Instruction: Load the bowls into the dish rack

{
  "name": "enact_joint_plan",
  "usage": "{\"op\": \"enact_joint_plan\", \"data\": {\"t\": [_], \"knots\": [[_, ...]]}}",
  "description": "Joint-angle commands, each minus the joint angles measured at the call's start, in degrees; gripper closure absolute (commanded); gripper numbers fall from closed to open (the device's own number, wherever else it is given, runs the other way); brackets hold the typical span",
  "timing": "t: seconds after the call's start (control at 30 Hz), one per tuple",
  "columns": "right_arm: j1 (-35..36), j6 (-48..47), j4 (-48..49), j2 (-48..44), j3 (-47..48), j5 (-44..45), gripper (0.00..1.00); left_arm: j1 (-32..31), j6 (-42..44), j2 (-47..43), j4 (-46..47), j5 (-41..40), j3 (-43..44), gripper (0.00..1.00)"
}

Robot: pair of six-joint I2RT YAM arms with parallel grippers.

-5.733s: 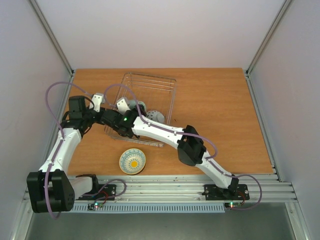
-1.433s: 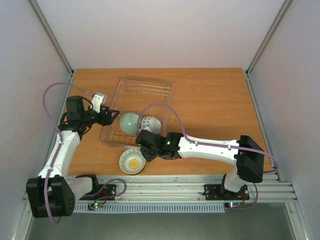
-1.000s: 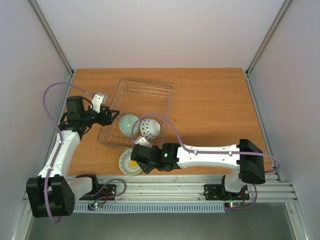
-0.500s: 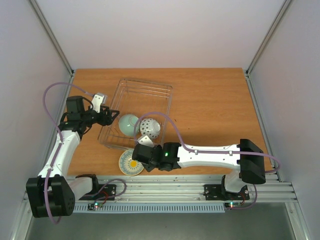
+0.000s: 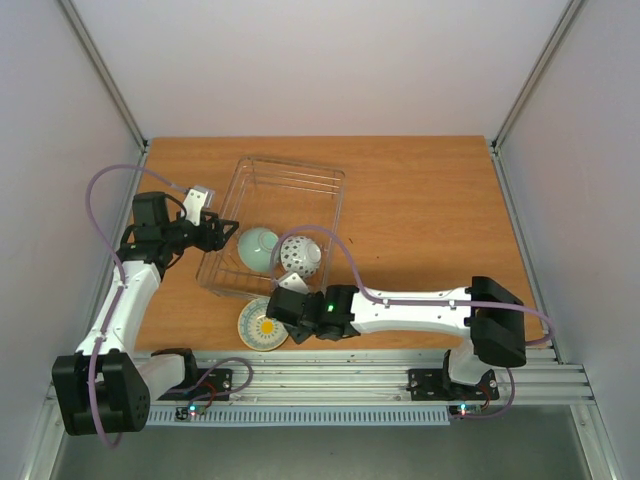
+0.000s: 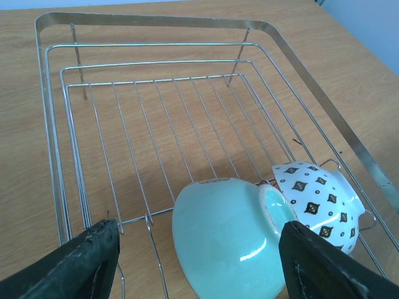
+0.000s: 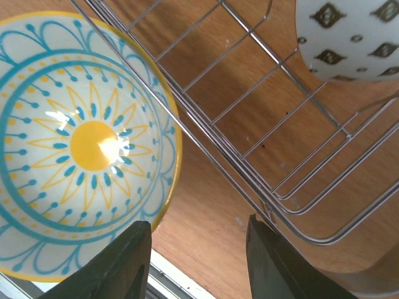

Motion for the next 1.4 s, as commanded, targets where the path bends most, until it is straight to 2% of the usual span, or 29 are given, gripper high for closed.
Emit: {"op": "enact_joint_plan", "data": {"t": [0.0,0.3,0.8,1.1,1.37], "knots": [[-2.9,-0.26,3.45,0.35,-2.25,-1.99,0.56,-0.14,0.59,-1.37,0.54,0.32,-0.49,0.29],[-6.51,-2.48,6.4,2.05,-2.76,-3.61,0.57,-0.14,0.77,-1.4,0.71,0.04,-0.65,0.29],[-5.39,-1.75,7.84,-3.0,-2.94,-4.32,0.61,-0.16,0.83,-0.84,0.98,0.13,-0.71,0.29],[-5.16,-2.15,10.32,1.89,-1.42,-7.87,0.62,-0.15,0.79,-0.95,1.02,-0.07,-0.76,0.29],[-5.02,-2.21,11.18,4.01,-0.2,-8.93,0.69,-0.14,0.83,-1.1,0.97,-0.05,-0.69,0.29]]}}
